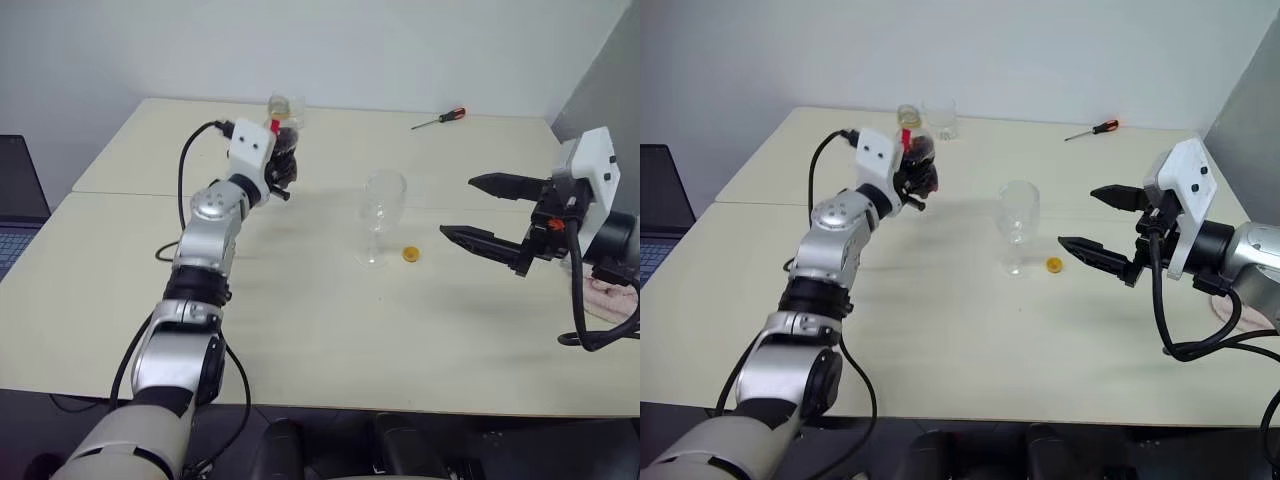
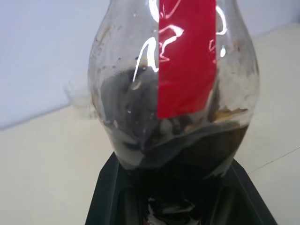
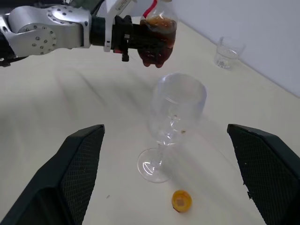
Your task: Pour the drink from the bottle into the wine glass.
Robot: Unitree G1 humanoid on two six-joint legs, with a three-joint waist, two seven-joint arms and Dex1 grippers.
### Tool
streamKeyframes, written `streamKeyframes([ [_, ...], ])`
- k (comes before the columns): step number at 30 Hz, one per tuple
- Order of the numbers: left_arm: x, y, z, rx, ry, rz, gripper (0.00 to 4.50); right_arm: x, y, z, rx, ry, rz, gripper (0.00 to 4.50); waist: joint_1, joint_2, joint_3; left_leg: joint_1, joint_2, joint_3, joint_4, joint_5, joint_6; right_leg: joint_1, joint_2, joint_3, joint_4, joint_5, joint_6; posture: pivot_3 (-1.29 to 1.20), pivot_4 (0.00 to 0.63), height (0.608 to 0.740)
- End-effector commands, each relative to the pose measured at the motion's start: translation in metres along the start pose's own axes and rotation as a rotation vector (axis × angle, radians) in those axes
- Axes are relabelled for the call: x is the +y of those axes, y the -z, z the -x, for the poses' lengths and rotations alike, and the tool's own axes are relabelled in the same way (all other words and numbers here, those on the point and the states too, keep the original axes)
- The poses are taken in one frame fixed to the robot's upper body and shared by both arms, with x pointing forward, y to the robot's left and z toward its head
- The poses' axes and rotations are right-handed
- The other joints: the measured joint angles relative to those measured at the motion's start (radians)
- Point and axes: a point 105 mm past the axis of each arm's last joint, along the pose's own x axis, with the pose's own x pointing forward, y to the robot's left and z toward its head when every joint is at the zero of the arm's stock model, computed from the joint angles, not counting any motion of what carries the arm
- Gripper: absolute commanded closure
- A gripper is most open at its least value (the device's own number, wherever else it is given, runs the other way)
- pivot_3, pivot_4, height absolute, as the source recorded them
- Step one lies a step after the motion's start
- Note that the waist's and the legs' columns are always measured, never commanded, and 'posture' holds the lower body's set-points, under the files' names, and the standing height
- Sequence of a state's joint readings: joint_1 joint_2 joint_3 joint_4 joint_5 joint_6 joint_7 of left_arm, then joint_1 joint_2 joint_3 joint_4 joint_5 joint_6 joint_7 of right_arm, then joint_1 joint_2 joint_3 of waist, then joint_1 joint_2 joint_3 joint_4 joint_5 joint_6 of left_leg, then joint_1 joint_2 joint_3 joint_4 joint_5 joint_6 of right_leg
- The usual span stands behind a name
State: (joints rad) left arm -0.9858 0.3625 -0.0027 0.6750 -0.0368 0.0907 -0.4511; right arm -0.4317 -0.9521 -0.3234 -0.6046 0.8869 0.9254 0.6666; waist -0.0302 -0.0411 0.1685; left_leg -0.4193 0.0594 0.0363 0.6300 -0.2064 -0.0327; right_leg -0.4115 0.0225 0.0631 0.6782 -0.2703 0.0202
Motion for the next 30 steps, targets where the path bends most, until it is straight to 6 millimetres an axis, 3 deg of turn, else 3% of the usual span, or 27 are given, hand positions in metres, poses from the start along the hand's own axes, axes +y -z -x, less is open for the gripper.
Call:
streamKeyframes([
  [1,-0.002,-0.032,-0.011,-0.073,0.066,-0.168,3.5,0.001,-0.011,0.008,-0.025,0.04,0.051,0.0,0.0,0.0,0.0,0.0,0.0,0.0,0.0,0.0,0.0,0.0,0.0,0.0,0.0,0.0,0.0,0.0,0.15,0.74],
  [15,-0.042,-0.054,-0.038,-0.135,0.192,-0.305,3.5,0.006,-0.008,0.017,-0.006,0.109,0.053,0.0,-0.002,-0.001,0.001,-0.001,0.0,0.001,0.0,0.0,0.0,-0.001,0.0,0.0,0.0,0.0,0.0,0.0,0.15,0.74],
  [20,-0.056,-0.063,-0.041,-0.179,0.238,-0.38,3.5,0.008,-0.008,0.019,-0.004,0.131,0.052,0.0,-0.001,-0.001,0.001,-0.002,0.0,0.0,0.0,0.0,0.0,-0.001,0.0,0.0,0.0,0.0,0.0,0.0,0.15,0.74],
  [30,-0.063,-0.066,-0.038,-0.218,0.261,-0.524,3.5,0.011,-0.007,0.019,0.001,0.137,0.046,0.0,-0.001,-0.001,0.001,-0.002,-0.001,0.0,0.0,0.0,0.0,-0.001,0.0,0.0,0.001,0.0,0.0,0.0,0.15,0.74],
])
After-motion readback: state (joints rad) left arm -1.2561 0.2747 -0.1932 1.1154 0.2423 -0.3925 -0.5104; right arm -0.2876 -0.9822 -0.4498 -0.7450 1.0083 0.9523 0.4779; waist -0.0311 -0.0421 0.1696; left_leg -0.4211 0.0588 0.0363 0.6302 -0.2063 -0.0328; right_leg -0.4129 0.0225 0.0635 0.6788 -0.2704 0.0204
